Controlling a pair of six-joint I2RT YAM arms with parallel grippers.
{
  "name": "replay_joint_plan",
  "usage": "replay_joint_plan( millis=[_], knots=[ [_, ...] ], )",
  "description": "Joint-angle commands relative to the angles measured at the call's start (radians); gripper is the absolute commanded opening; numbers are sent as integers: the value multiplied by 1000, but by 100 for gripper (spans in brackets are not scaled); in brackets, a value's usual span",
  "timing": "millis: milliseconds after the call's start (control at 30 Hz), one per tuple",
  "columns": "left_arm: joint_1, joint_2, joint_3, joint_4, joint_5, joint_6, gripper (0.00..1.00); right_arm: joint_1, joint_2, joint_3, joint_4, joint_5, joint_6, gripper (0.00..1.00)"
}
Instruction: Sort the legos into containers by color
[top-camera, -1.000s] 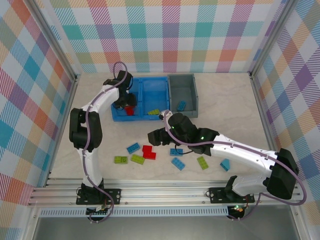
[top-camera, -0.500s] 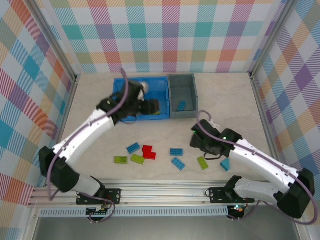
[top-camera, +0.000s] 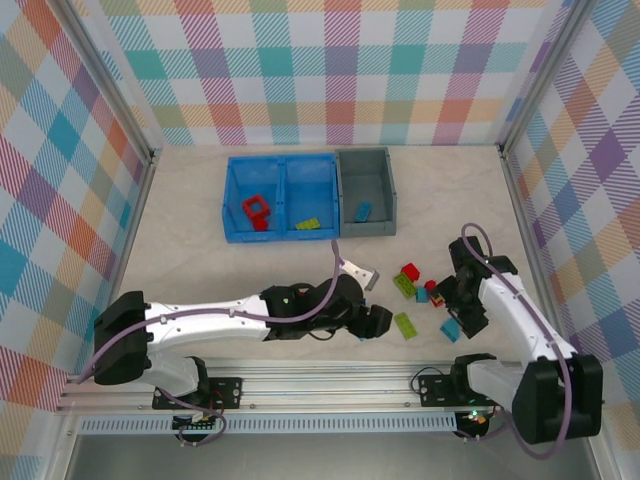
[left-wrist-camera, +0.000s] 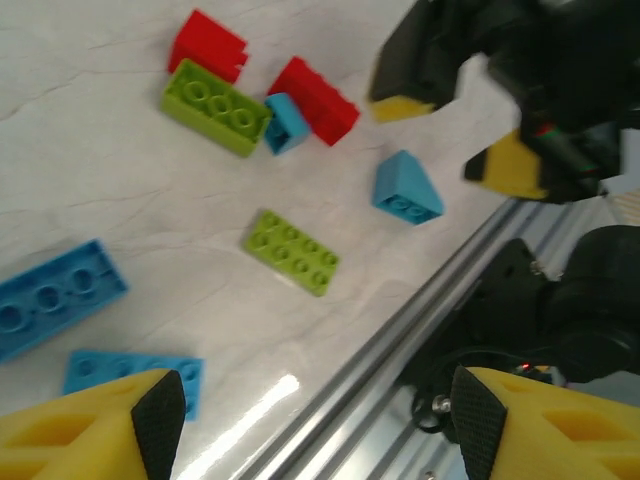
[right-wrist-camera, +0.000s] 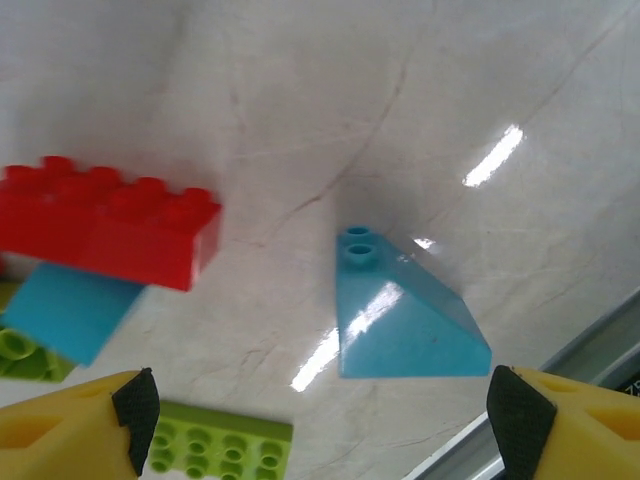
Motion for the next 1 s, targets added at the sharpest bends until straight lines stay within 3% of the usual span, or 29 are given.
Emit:
replay_joint_plan(
  millis=[0,333,533,967],
  knots=[
    [-1,13,-9,97,-45,-23,73,-17,34,-15,36,-69,-54,89],
    [0,-17,0,121,-40,33,75,-138,34,-92,4,-59,-123,84],
    [11,-41,-8,124,-14,42,76,-140,91,-110,46,-69,-126,81],
    [32,-127,-45,90,-15,42,76,-140,86,-135,165,-105,-117,47]
  ],
)
